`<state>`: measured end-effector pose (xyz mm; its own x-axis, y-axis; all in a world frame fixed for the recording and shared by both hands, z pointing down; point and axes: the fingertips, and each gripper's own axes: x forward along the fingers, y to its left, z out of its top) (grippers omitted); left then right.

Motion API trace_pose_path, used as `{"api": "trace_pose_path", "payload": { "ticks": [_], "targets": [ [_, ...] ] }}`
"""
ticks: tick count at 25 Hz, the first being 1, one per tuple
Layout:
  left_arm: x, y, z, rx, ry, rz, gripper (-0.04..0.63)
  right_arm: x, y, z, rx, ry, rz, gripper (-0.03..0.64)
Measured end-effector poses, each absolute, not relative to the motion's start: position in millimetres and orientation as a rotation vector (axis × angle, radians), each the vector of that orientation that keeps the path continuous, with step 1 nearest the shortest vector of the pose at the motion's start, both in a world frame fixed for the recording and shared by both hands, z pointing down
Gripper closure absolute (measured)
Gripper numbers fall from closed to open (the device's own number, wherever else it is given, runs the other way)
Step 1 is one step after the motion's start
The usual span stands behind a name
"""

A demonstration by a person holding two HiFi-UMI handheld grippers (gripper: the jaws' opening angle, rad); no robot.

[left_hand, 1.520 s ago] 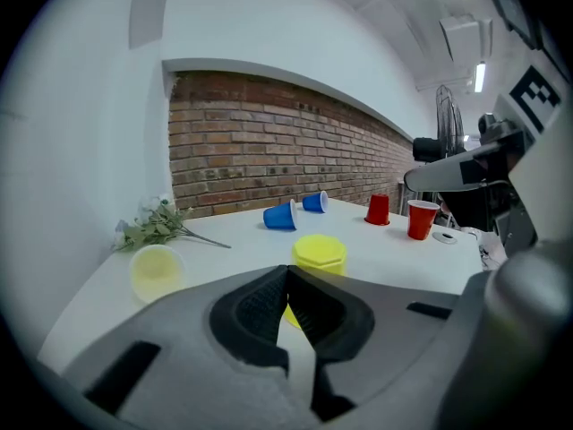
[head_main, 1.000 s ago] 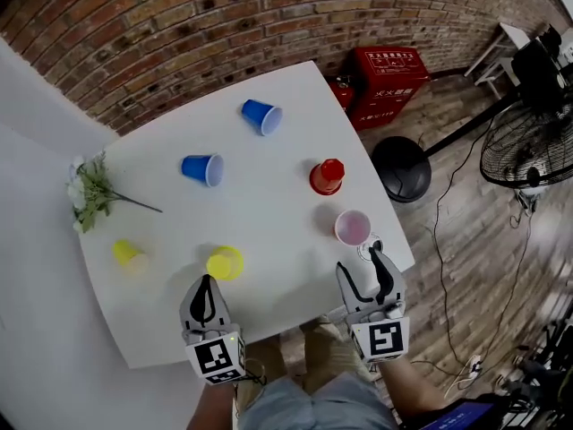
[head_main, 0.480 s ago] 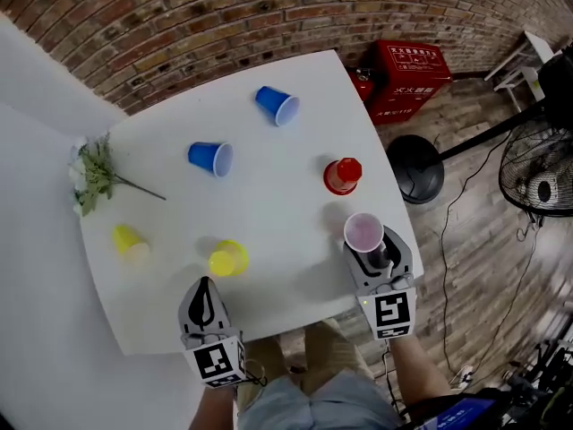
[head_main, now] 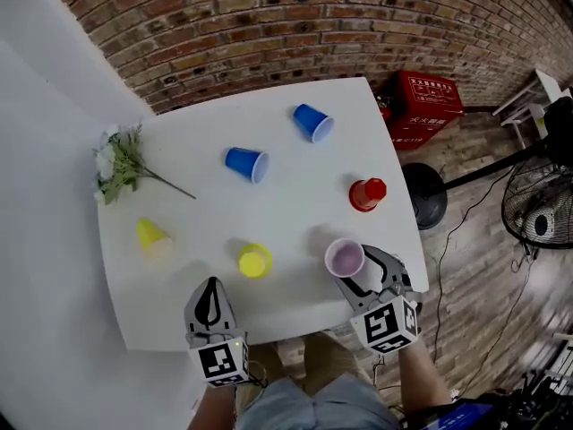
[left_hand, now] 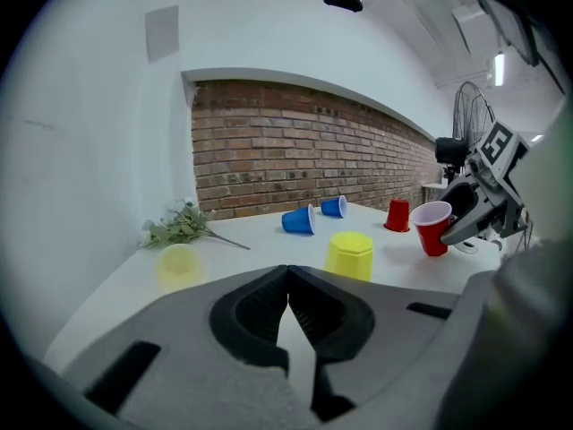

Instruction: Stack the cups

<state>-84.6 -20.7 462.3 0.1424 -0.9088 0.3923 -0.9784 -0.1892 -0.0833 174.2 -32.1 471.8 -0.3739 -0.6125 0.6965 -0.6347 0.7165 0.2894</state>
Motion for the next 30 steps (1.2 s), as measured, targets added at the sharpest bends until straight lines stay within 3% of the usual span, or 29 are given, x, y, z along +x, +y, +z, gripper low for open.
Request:
{"api": "trace_pose_path", "payload": {
  "ticks": [8,14,19,24,26,30],
  "targets": [
    [-93.7,-21.2,458.5,2.203,-1.871,0.532,0.591,142.9,-34.2,481.3,0.826,-2.096,0.014,0.334],
    [-90.6,-23.7,460.4,2.205,-1.865,0.549,0.591,133.0,-28.1,489.8,0.766,-2.188,0.06,0.234],
    [-86.1,-22.2,464.4,2.21,-1.858,0.564,0.591,143.5,-23.8,508.5,0.754,-2.237,0.088,0.225],
    [-81.3,-20.1,465.6,2.205,-1.868,0.572,0.591,145.0,-32.2,515.7,0.791,-2.268,0.098,0.277],
    [-82.7,-18.8,466.2,2.2,-1.875,0.57,0.591,145.0,-34.5,513.5,0.812,-2.264,0.072,0.371],
    [-82.8,-17.9,466.5,2.202,-1.874,0.545,0.591,144.8,-31.3,495.9,0.747,-2.225,0.037,0.371]
  ]
}}
